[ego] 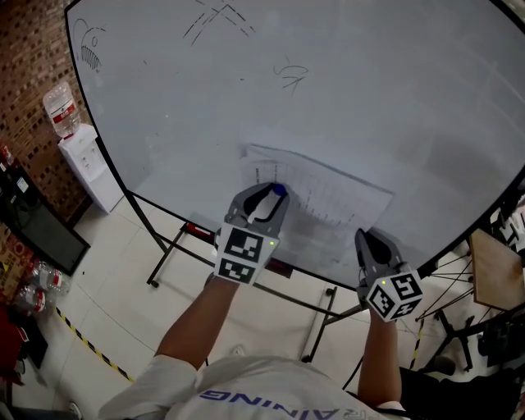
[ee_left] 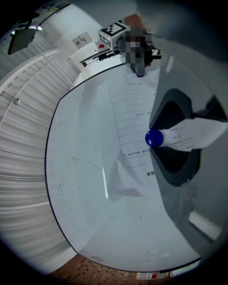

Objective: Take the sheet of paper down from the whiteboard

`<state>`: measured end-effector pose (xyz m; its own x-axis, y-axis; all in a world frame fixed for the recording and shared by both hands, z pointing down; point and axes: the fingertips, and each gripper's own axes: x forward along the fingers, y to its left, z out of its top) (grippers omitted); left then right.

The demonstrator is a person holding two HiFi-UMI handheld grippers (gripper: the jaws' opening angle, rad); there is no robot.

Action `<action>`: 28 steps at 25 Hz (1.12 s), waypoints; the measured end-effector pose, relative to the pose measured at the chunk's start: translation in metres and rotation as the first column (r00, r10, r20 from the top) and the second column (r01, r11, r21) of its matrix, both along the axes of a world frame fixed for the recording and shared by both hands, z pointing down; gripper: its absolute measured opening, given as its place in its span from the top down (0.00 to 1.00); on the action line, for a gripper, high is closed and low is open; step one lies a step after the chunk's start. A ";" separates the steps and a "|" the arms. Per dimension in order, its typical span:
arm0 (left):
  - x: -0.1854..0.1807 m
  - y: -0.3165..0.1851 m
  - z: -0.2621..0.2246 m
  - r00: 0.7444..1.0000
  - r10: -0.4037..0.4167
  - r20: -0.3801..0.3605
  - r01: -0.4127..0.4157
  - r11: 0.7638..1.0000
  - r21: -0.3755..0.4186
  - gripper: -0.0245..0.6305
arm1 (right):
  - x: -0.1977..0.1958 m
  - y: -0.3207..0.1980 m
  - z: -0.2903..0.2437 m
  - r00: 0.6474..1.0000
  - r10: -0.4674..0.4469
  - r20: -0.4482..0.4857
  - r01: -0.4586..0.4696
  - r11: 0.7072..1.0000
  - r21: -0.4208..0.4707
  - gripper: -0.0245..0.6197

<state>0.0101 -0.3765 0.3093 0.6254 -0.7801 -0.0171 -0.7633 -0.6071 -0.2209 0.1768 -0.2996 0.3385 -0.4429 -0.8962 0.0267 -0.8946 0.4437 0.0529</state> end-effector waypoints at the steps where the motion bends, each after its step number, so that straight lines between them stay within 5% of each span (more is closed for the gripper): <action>1: -0.001 0.005 0.007 1.000 0.008 0.000 -0.008 1.000 -0.012 0.76 | 0.004 0.004 0.006 1.000 0.004 -0.005 -0.004 1.000 -0.014 0.95; 13: -0.058 0.059 0.109 0.995 -0.023 -0.101 -0.005 0.964 -0.264 0.76 | 0.058 0.068 0.112 0.996 0.082 -0.020 -0.084 0.976 -0.200 0.95; 28: -0.050 0.074 0.135 0.994 -0.018 -0.111 -0.015 0.958 -0.288 0.76 | 0.054 0.078 0.106 0.990 0.133 -0.044 -0.137 0.987 -0.088 0.95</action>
